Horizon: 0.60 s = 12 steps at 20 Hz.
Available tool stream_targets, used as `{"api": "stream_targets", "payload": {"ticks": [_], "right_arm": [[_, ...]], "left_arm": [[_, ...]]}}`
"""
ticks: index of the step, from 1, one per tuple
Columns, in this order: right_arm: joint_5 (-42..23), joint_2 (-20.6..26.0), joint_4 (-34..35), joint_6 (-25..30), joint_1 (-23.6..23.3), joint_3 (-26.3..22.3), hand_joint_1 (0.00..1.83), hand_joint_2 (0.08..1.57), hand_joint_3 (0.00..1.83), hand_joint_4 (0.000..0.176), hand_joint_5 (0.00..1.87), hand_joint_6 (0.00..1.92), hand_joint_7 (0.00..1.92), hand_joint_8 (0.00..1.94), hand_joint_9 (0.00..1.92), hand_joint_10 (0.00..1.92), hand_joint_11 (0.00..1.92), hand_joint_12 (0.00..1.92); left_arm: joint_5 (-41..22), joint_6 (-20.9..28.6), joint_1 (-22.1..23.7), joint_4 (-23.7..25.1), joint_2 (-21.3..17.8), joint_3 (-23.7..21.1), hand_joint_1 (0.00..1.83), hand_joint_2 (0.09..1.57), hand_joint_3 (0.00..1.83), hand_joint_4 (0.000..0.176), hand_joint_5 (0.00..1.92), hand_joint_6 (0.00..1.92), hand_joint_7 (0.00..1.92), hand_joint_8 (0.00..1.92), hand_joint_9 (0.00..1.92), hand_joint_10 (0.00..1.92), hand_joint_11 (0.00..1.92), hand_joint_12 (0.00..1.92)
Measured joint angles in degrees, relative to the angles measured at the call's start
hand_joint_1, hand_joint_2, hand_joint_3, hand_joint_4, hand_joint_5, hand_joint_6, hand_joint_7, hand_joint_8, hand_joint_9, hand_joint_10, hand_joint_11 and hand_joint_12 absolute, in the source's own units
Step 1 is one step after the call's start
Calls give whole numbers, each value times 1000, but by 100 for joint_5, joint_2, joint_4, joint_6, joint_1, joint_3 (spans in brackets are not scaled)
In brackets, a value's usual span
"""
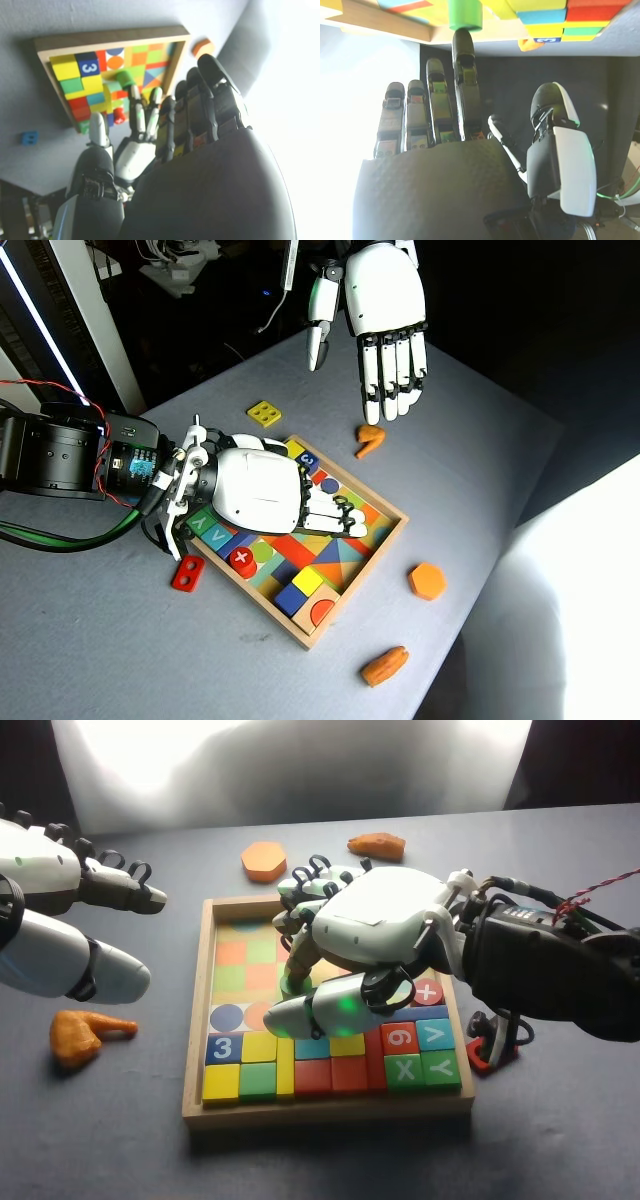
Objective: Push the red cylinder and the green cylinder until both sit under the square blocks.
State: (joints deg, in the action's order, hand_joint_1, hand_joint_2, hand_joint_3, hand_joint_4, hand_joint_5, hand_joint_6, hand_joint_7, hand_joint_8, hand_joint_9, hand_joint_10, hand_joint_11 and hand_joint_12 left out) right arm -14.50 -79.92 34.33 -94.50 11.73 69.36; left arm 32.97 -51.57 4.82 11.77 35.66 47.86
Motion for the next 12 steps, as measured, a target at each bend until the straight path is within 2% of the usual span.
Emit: {"api": "stream_targets", "payload": {"ticks": [2, 6, 7, 12], "right_arm": [[-35, 87, -2, -55, 42, -55, 0, 1143, 2, 0, 834, 129, 249, 11, 0, 0, 0, 0], [-61, 348, -2, -151, 131, -201, 0, 1137, 0, 0, 812, 122, 237, 4, 0, 0, 0, 0], [-59, 431, -2, -181, 142, -260, 0, 1139, 0, 0, 789, 112, 289, 25, 0, 0, 0, 0], [-2, 778, -9, -225, 245, -538, 0, 1137, 0, 0, 763, 102, 258, 8, 0, 0, 0, 0]], "left_arm": [[0, 0, 0, 0, 0, 0, 4, 1300, 3, 51, 102, 0, 151, 0, 191, 0, 0, 785], [0, 0, 0, -2, 0, 0, 53, 1292, 0, 51, 128, 6, 169, 4, 207, 5, 0, 790], [0, 0, 0, 0, 0, 0, 38, 1299, 0, 49, 102, 1, 153, 4, 190, 4, 0, 744], [0, 0, 0, 4, 0, 0, 18, 1298, 0, 46, 110, 2, 161, 2, 191, 1, 0, 752]]}}
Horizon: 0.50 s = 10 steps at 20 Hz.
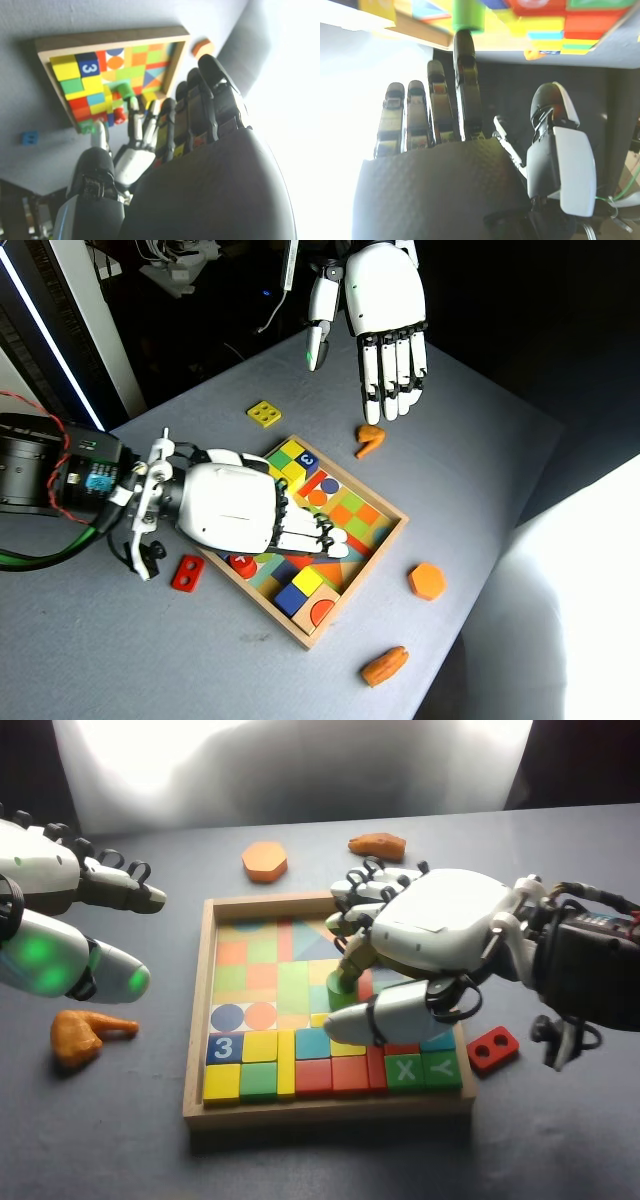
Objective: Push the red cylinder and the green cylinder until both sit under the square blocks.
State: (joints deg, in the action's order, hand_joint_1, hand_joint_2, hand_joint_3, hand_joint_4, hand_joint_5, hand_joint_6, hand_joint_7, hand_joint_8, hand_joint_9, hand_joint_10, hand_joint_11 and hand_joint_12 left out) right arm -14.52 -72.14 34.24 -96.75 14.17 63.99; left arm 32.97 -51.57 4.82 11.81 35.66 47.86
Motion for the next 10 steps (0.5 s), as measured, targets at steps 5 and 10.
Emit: {"api": "stream_targets", "payload": {"ticks": [5, 10], "right_arm": [[81, 273, 2, -87, 42, -225, 0, 1148, 4, 0, 736, 91, 195, 0, 0, 0, 0, 0], [131, 470, -4, -116, 79, -409, 0, 1152, 5, 0, 721, 85, 206, 17, 0, 0, 0, 0]], "left_arm": [[0, 0, 0, -2, 0, 0, 43, 1291, 0, 52, 115, 0, 160, 1, 196, 0, 0, 777], [0, 0, 0, 0, 0, 0, 64, 1293, 1, 44, 118, 2, 157, 2, 187, 1, 0, 762]]}}
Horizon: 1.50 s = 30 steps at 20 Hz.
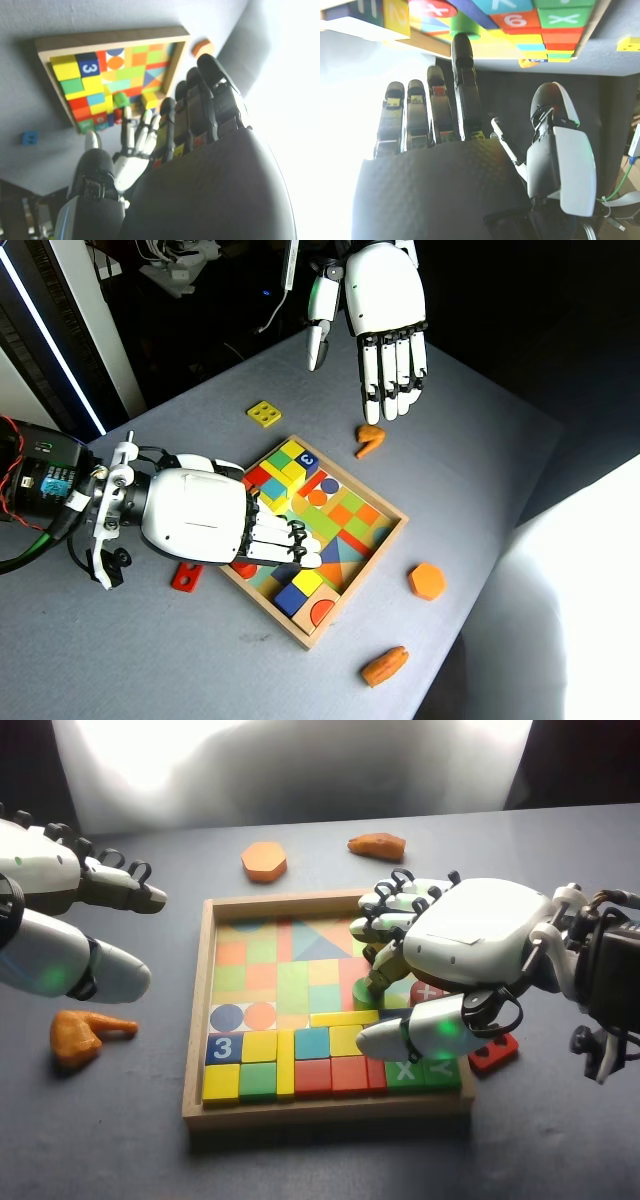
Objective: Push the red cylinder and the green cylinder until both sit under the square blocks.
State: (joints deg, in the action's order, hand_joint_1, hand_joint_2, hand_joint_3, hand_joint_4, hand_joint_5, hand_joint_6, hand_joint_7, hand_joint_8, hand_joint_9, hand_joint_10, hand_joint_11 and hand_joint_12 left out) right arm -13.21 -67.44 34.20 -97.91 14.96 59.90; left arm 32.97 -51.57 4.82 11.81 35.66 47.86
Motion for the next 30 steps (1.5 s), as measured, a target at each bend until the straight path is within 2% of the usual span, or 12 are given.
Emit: {"api": "stream_targets", "payload": {"ticks": [4, 9, 11, 15, 18, 21, 24, 30], "right_arm": [[26, 127, -11, -55, 31, -127, 0, 1148, 2, 0, 714, 82, 284, 45, 0, 0, 0, 0], [66, 240, -11, -55, 48, -181, 0, 1161, 8, 0, 729, 89, 203, 6, 0, 0, 0, 0], [103, 299, -11, -55, 48, -210, 2, 1158, 6, 0, 733, 91, 168, 0, 0, 0, 0, 0], [111, 382, -9, -57, 66, -269, 0, 1152, 2, 0, 709, 81, 271, 39, 0, 0, 0, 0], [136, 426, -9, -55, 66, -280, 0, 1153, 3, 0, 719, 86, 194, 1, 0, 0, 0, 0], [136, 433, -9, -55, 66, -280, 0, 1156, 4, 0, 726, 89, 282, 37, 0, 0, 0, 0], [155, 433, -7, -55, 39, -282, 0, 1153, 2, 0, 724, 89, 163, 2, 0, 0, 0, 0], [271, 415, 9, -28, -127, -317, 0, 1154, 2, 0, 729, 91, 264, 42, 0, 0, 0, 0]], "left_arm": [[0, 0, 0, -2, 0, 0, 64, 1287, 0, 49, 128, 3, 163, 1, 192, 2, 0, 743], [2, 0, 0, 7, 0, 0, 62, 1289, 0, 46, 143, 1, 185, 1, 209, 2, 0, 816], [2, 0, 0, -4, 0, 0, 85, 1289, 0, 54, 131, 0, 164, 0, 191, 0, 0, 792], [2, 0, 0, -2, 0, 0, 76, 1289, 0, 43, 119, 1, 155, 3, 190, 2, 0, 778], [2, 2, 0, -2, 0, 0, 44, 1292, 2, 51, 118, 2, 161, 2, 199, 3, 0, 799], [0, 2, 0, -7, 0, 0, 23, 1296, 2, 52, 119, 1, 172, 5, 205, 4, 0, 810], [0, 2, 0, -4, 0, 0, 71, 1289, 0, 47, 122, 1, 174, 2, 211, 4, 0, 802], [0, 2, 0, -4, 0, 0, 42, 1294, 2, 45, 104, 1, 158, 1, 193, 2, 0, 784]]}}
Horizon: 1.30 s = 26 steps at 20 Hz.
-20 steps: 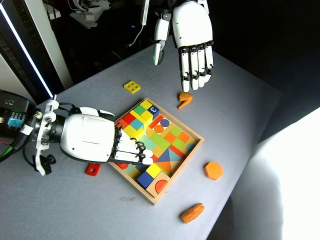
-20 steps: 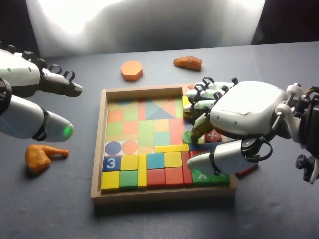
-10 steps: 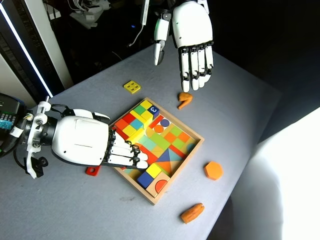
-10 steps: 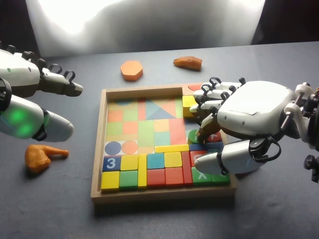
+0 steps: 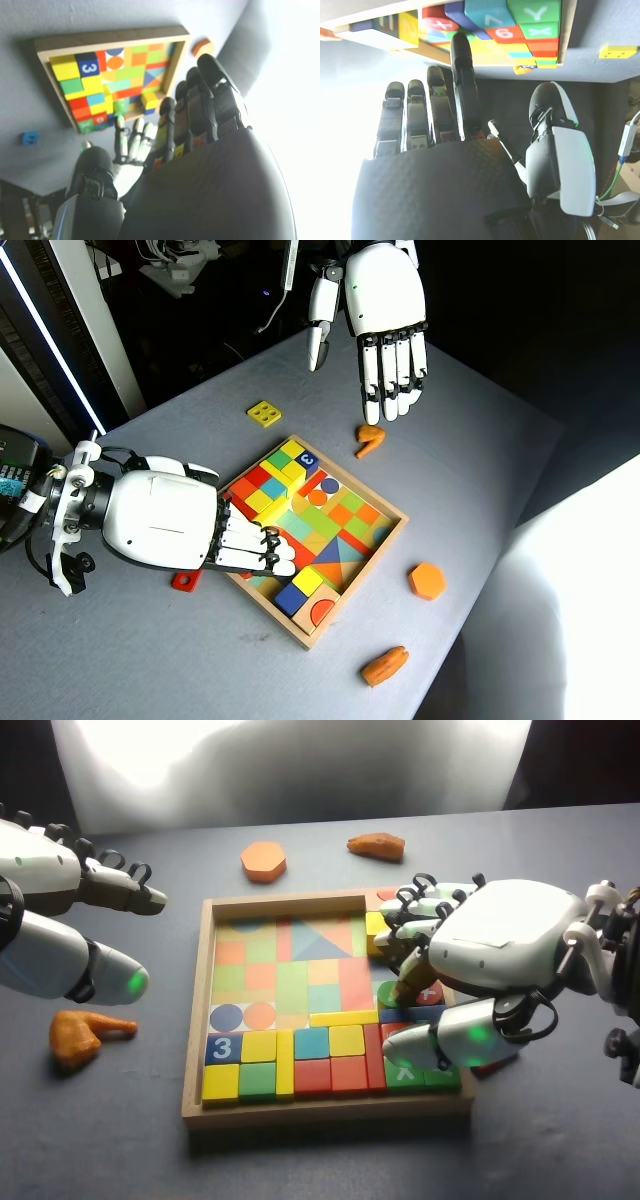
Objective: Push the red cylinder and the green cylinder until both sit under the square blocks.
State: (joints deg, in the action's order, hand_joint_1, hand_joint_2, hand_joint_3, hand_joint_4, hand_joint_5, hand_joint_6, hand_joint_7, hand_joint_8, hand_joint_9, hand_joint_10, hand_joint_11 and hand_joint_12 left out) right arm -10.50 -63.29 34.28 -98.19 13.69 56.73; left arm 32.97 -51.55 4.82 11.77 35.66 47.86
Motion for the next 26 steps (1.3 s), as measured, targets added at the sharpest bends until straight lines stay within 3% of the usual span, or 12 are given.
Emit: {"api": "stream_targets", "payload": {"ticks": [6, 12, 14, 16, 17, 18, 21, 22, 23, 24, 25, 26], "right_arm": [[11, 48, -2, 162, -284, -28, 0, 1156, 3, 0, 744, 98, 209, 12, 0, 0, 0, 0], [-24, 634, 0, 173, -538, -227, 0, 1152, 0, 0, 722, 90, 213, 18, 0, 0, 0, 0], [-7, 822, -2, 170, -560, -348, 0, 1153, 1, 0, 724, 91, 231, 24, 0, 0, 0, 0], [-2, 1043, -599, 754, -560, -487, 0, 1153, 1, 0, 730, 94, 234, 22, 0, 0, 0, 0], [-116, 1139, -1663, 1690, -518, -498, 0, 1150, 0, 0, 734, 96, 253, 29, 0, 0, 0, 0], [-201, 1189, -2092, 2017, -516, -511, 0, 1149, 0, 0, 724, 91, 275, 37, 0, 0, 0, 0], [-299, 1215, -2166, 2118, -518, -507, 0, 1151, 0, 0, 741, 99, 262, 28, 76, 33, 0, 0], [-203, 1211, -2170, 2133, -518, -509, 28, 1154, 0, 0, 758, 138, 401, 30, 164, 305, 0, 732], [-74, 1207, -2170, 2151, -518, -509, 41, 1155, 0, 0, 753, 163, 529, 53, 199, 685, 0, 1345], [11, 1207, -2173, 2151, -518, -516, 76, 1172, 4, 0, 755, 211, 747, 196, 367, 1060, 35, 1744], [22, 1207, -2170, 2151, -518, -516, 114, 1178, 3, 0, 722, 355, 777, 423, 450, 1209, 137, 1854], [22, 1209, -2170, 2149, -518, -516, 152, 1181, 2, 0, 717, 566, 806, 744, 560, 1387, 279, 1908]], "left_arm": [[2, 0, 0, 0, 0, 0, 42, 1290, 0, 50, 119, 4, 167, 2, 204, 3, 0, 786], [0, 0, 0, -2, 0, 0, 75, 1288, 0, 54, 125, 3, 173, 3, 204, 1, 0, 746], [0, 0, 0, 0, 0, 0, 62, 1294, 2, 46, 127, 2, 177, 1, 199, 1, 0, 769], [2, 0, 0, 0, 0, 0, 17, 1289, 0, 50, 135, 5, 178, 1, 209, 4, 0, 787], [0, 0, 0, 4, 0, 0, 3, 1289, 0, 49, 125, 1, 169, 0, 203, 1, 0, 773], [-4, -2, 0, -2, 0, 0, 38, 1291, 0, 48, 123, 0, 162, 1, 202, 1, 0, 771], [4, -2, 0, -2, 0, 0, 41, 1297, 2, 41, 133, 6, 191, 7, 230, 9, 0, 818], [13, -2, 0, 0, 0, 0, 67, 1280, 0, 53, 182, 15, 284, 19, 325, 33, 0, 1018], [26, -2, 0, 0, 0, 0, 86, 1279, 0, 52, 234, 13, 386, 17, 426, 41, 0, 1171], [31, -2, 0, -2, 0, 0, 138, 1297, 2, 14, 383, 40, 596, 54, 631, 128, 111, 1329], [39, -2, 0, 0, 0, 0, 200, 1299, 1, 0, 539, 28, 769, 57, 741, 290, 226, 1409], [39, 0, 0, -2, 0, 0, 304, 1311, 5, 0, 739, 70, 919, 205, 732, 766, 376, 1509]]}}
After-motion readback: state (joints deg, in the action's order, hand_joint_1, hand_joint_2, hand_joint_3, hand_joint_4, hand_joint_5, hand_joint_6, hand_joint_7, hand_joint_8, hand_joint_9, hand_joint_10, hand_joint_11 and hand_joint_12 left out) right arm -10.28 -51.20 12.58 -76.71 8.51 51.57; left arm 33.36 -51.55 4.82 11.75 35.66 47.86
